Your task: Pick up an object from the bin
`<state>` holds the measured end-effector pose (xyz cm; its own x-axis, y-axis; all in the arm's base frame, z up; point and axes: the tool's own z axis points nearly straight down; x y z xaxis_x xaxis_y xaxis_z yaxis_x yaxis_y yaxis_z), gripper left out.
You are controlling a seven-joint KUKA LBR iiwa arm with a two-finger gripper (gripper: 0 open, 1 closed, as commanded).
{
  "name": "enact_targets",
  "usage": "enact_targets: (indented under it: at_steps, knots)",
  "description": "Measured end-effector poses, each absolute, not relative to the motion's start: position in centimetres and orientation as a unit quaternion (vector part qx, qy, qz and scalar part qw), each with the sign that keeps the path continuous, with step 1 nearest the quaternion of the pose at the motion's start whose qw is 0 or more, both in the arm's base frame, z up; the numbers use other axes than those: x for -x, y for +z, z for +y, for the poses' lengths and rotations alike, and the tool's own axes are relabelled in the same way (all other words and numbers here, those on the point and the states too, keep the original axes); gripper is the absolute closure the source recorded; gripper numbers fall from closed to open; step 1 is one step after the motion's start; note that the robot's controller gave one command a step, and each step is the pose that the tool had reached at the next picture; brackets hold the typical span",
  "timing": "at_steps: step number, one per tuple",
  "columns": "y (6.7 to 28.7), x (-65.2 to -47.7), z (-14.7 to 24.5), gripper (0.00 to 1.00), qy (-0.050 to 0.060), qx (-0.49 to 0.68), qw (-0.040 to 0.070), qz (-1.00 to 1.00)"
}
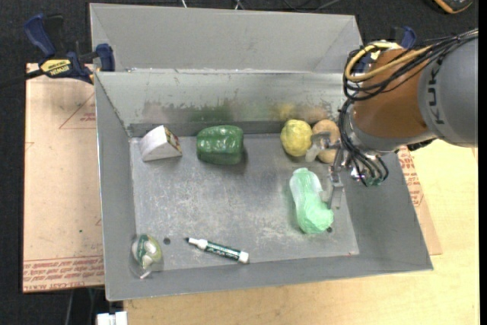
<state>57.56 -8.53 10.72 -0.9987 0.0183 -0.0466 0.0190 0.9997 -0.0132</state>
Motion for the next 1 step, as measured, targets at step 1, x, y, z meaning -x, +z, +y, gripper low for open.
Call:
enact_targets:
  at_steps: [1]
  knots:
    - [12.03, -57.93, -8.15, 0.0, -0.005, -0.027, 0.018, 0.999]
